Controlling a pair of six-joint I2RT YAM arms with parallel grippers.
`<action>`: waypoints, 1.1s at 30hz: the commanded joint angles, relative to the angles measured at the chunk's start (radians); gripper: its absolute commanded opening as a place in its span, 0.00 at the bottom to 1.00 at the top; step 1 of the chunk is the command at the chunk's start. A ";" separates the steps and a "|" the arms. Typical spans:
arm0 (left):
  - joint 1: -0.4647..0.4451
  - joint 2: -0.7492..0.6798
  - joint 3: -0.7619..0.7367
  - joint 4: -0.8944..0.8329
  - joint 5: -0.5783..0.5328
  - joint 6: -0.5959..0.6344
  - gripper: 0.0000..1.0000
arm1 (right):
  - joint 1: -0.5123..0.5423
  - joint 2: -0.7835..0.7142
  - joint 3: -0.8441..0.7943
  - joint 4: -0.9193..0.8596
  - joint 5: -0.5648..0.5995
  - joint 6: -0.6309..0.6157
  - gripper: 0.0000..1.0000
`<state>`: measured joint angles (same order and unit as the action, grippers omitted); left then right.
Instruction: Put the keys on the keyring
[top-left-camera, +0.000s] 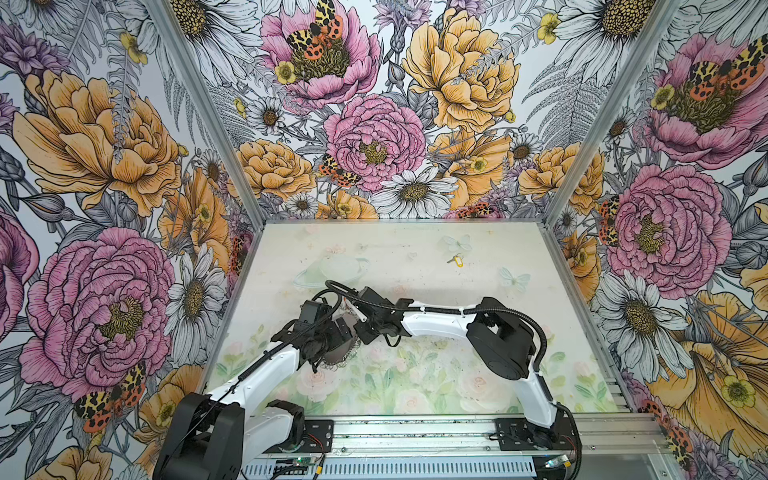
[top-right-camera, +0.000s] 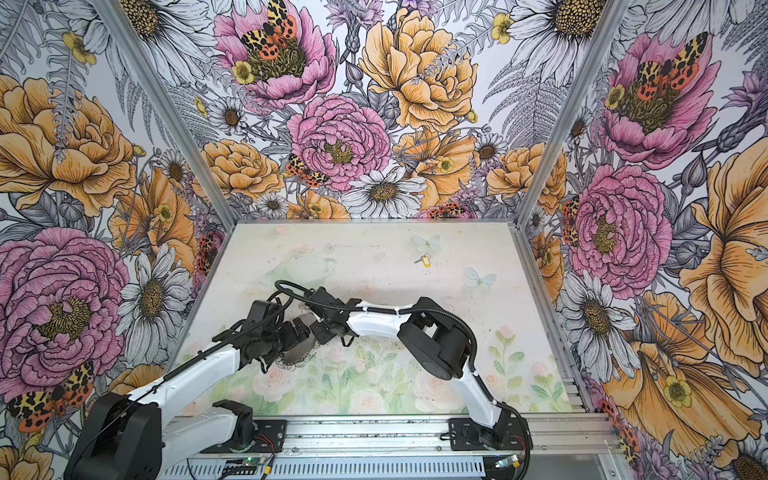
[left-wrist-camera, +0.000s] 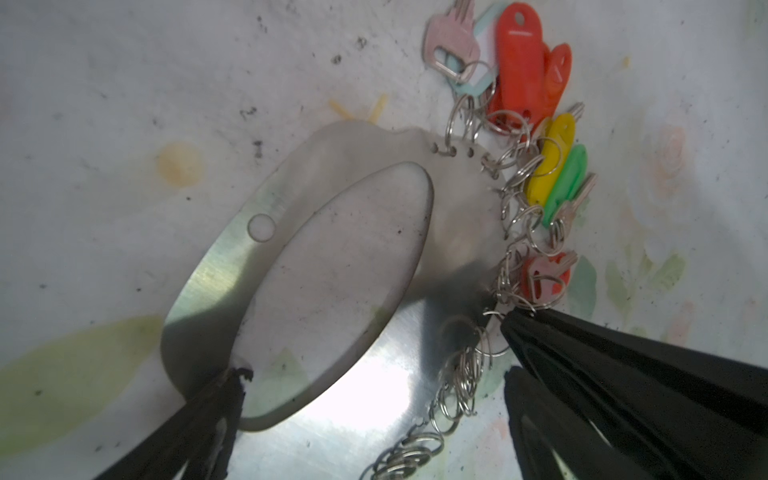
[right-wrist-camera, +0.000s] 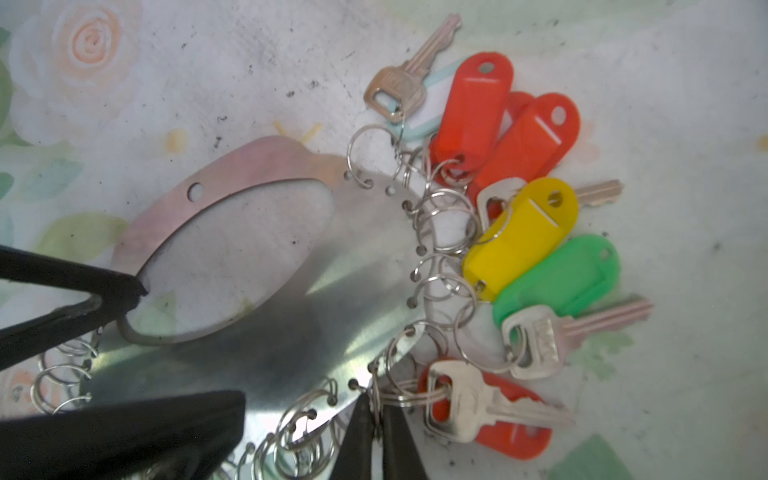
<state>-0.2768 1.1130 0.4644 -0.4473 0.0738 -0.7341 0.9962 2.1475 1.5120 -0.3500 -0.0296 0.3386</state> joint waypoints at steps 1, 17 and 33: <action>0.010 -0.001 -0.018 -0.013 0.011 0.002 0.99 | -0.001 -0.037 -0.004 0.003 0.019 -0.009 0.09; 0.010 -0.007 -0.013 -0.012 0.012 0.007 0.99 | -0.002 -0.064 -0.009 0.005 0.025 -0.013 0.06; 0.010 -0.015 -0.017 -0.012 0.015 0.010 0.99 | -0.008 -0.026 0.007 0.005 0.013 -0.003 0.10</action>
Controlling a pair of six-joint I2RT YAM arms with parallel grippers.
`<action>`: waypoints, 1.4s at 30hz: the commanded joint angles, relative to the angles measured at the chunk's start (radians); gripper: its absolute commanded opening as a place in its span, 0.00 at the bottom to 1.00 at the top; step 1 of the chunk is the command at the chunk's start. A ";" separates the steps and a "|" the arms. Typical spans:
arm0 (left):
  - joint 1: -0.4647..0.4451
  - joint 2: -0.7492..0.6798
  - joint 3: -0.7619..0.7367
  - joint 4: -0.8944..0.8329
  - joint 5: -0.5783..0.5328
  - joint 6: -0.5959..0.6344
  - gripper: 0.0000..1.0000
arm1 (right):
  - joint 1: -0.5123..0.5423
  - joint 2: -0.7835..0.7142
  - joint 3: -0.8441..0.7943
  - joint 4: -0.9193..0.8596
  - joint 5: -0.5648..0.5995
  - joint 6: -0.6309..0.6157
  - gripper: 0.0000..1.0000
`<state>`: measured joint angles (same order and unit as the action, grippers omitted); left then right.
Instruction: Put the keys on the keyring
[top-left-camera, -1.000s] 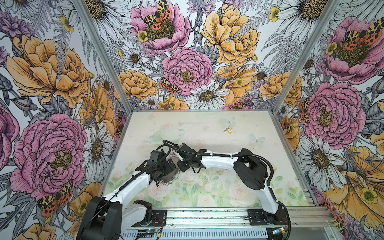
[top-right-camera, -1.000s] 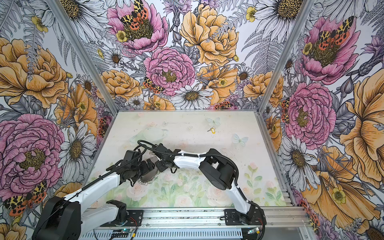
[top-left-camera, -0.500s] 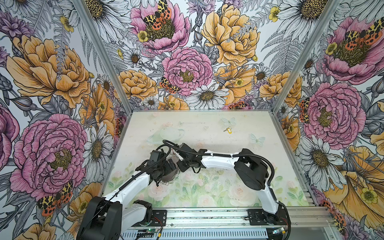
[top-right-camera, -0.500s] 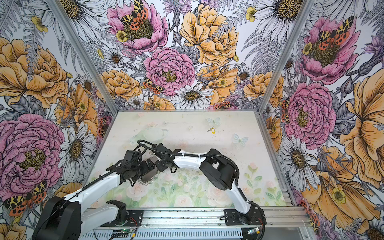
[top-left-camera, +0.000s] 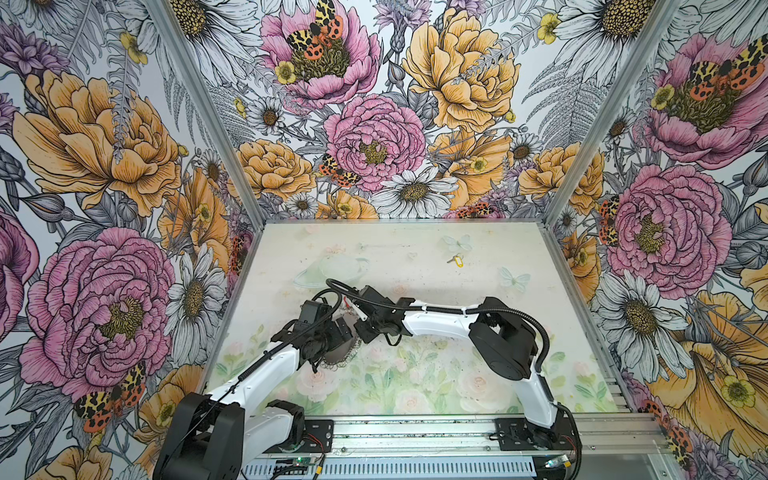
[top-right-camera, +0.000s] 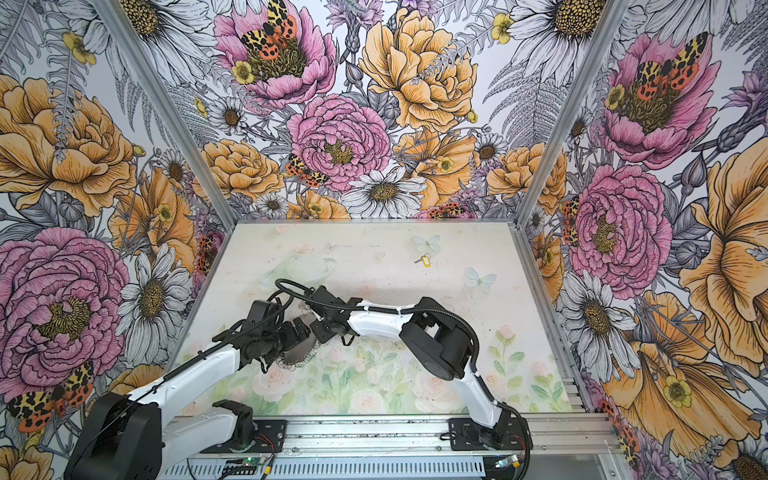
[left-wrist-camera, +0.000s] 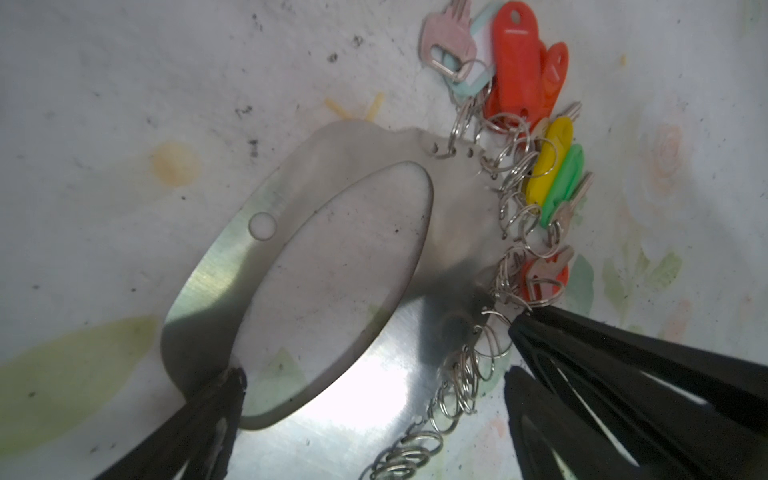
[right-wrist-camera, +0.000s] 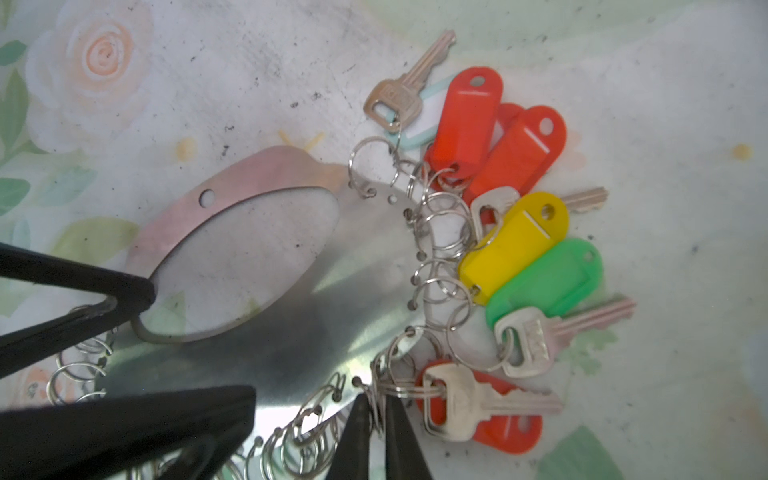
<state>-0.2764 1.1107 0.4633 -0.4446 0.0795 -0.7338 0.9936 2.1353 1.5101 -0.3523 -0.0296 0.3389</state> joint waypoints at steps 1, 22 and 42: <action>0.009 -0.012 -0.017 -0.014 0.009 0.009 0.99 | -0.006 -0.013 0.009 0.006 0.010 -0.004 0.09; 0.008 -0.035 -0.022 -0.019 0.015 0.007 0.99 | -0.005 -0.033 0.008 0.009 0.003 -0.009 0.03; -0.043 -0.419 -0.049 0.100 0.070 0.063 0.95 | -0.031 -0.419 -0.313 0.234 -0.050 -0.065 0.00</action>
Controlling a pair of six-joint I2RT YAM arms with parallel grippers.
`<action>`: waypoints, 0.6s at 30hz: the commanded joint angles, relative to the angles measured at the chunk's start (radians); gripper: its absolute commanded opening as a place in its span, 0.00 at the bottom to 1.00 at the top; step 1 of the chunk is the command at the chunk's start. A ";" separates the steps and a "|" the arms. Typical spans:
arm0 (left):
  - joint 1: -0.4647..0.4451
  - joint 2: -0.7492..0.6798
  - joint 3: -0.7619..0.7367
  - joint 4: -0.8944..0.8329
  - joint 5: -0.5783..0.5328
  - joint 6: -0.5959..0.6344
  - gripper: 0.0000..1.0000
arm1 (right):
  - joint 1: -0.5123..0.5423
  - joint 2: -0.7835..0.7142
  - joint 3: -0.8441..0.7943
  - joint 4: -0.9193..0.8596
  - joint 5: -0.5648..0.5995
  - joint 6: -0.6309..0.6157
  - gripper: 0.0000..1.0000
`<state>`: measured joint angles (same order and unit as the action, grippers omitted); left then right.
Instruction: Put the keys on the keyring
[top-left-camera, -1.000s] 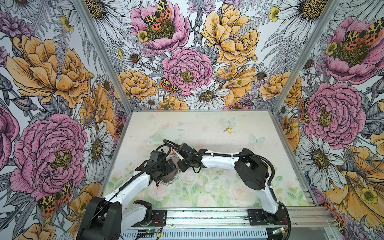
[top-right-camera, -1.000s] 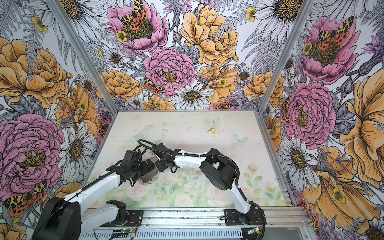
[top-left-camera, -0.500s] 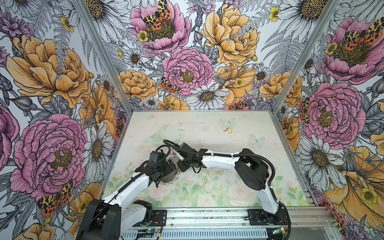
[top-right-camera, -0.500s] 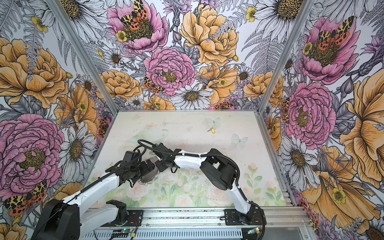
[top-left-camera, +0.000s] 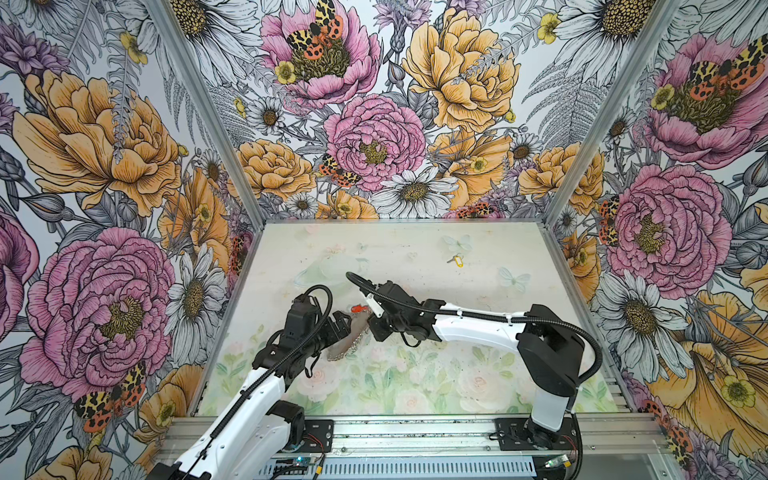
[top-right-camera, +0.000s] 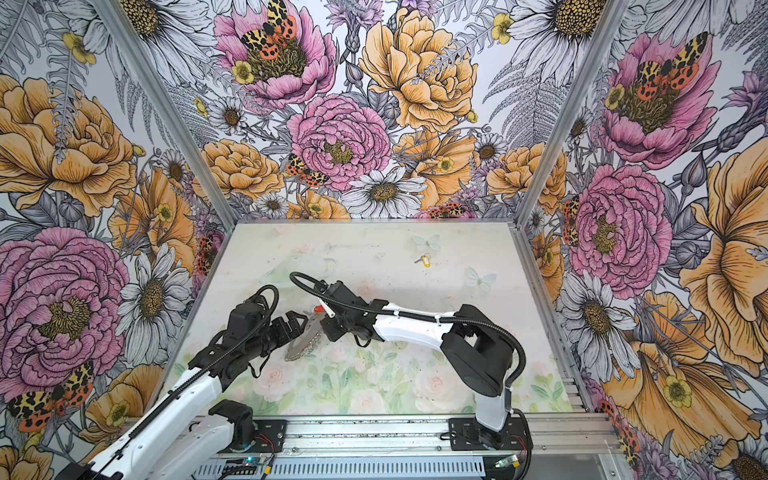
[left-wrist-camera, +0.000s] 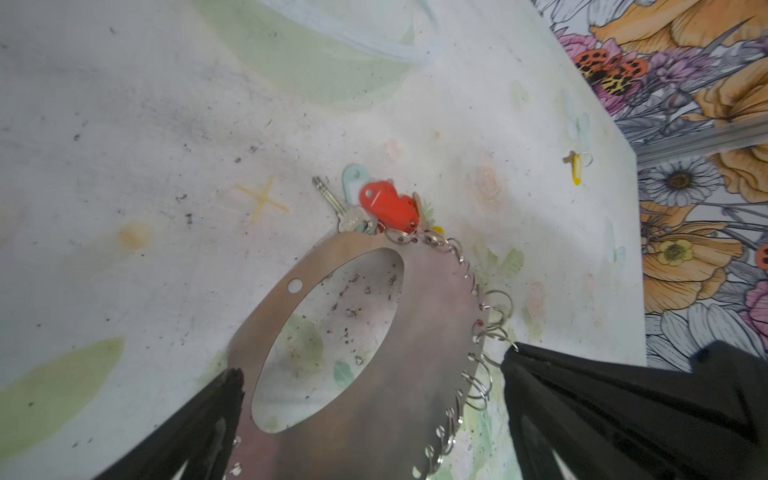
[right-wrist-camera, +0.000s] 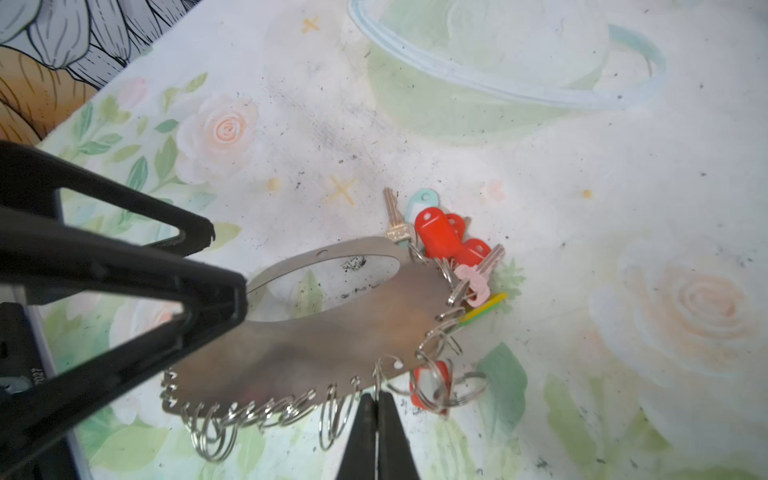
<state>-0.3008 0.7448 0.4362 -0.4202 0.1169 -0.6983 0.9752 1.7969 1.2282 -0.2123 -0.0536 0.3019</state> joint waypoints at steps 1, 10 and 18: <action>-0.027 -0.083 -0.033 0.112 0.042 0.031 0.93 | -0.016 -0.110 -0.056 0.107 -0.038 -0.038 0.00; -0.088 -0.185 -0.098 0.469 0.125 0.070 0.81 | -0.069 -0.355 -0.204 0.131 -0.121 -0.084 0.00; -0.212 -0.136 -0.089 0.636 0.136 0.203 0.76 | -0.102 -0.554 -0.306 0.129 -0.174 -0.113 0.00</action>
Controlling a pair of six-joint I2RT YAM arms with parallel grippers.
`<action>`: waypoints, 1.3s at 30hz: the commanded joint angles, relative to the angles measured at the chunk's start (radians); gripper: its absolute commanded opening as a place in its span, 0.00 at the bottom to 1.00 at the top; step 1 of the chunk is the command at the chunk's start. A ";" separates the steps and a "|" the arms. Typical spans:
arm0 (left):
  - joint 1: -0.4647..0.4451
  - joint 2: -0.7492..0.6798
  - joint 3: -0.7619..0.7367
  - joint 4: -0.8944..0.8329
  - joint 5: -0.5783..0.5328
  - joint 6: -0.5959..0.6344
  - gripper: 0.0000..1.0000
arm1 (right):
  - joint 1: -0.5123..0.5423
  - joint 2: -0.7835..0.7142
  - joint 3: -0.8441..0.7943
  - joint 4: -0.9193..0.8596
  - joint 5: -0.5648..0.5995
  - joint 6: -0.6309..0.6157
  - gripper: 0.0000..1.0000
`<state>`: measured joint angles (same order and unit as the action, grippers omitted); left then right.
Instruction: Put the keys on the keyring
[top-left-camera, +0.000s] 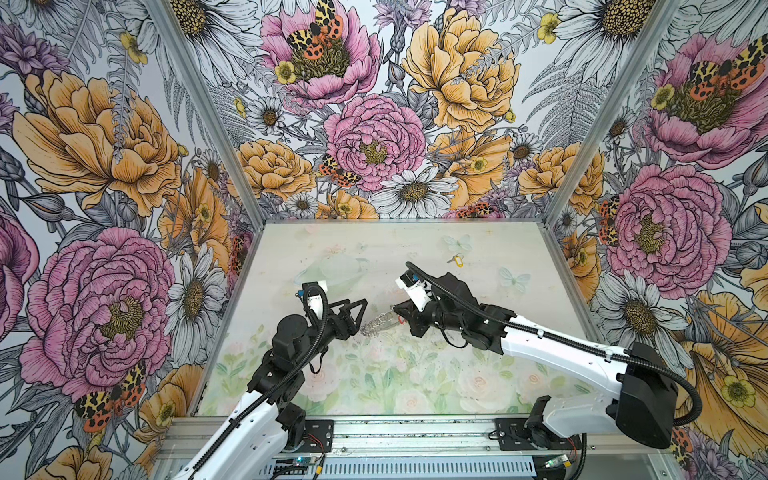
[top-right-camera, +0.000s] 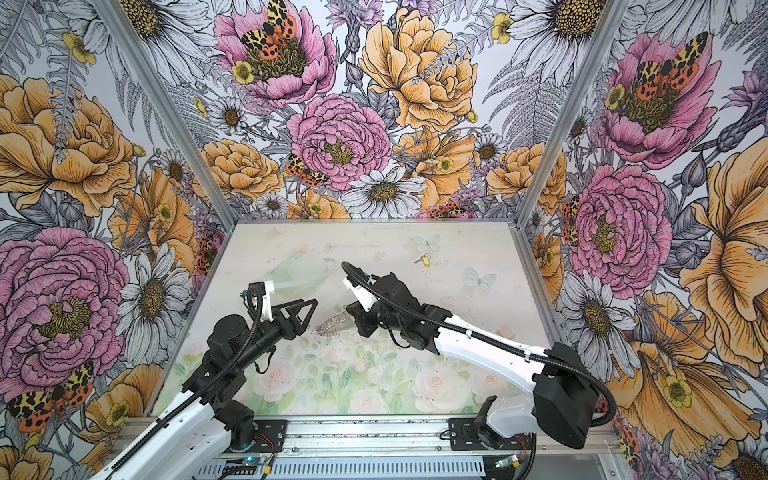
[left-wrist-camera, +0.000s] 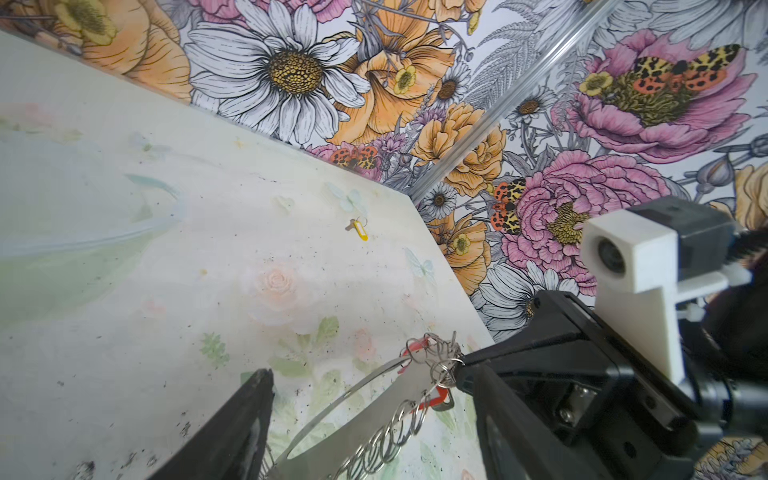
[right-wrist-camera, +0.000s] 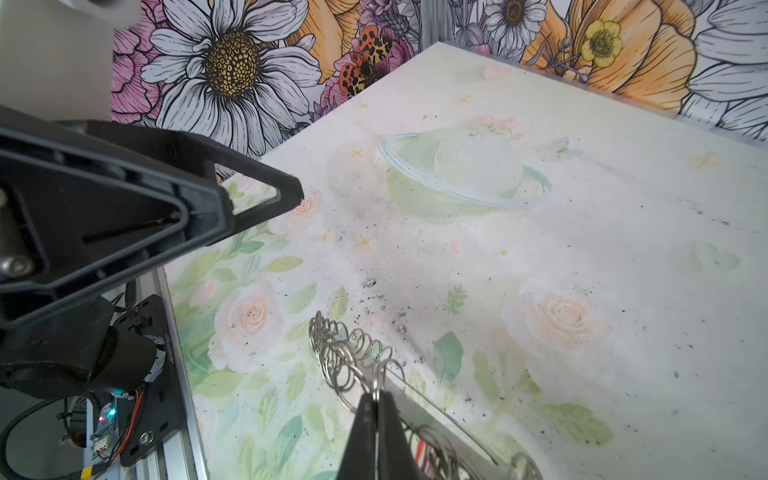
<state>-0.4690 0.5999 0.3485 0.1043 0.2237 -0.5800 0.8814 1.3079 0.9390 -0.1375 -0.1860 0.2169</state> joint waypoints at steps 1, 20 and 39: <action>-0.073 0.016 0.004 0.122 0.023 0.114 0.75 | -0.011 -0.087 -0.029 0.055 -0.054 -0.038 0.00; -0.262 0.064 0.041 0.139 0.041 0.419 0.44 | -0.069 -0.291 -0.100 -0.009 -0.271 -0.138 0.00; -0.347 0.054 0.028 0.135 0.032 0.477 0.47 | -0.084 -0.322 -0.147 0.033 -0.435 -0.206 0.00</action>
<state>-0.8089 0.6632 0.3664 0.2222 0.2451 -0.1123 0.8036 1.0023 0.7883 -0.1814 -0.5804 0.0250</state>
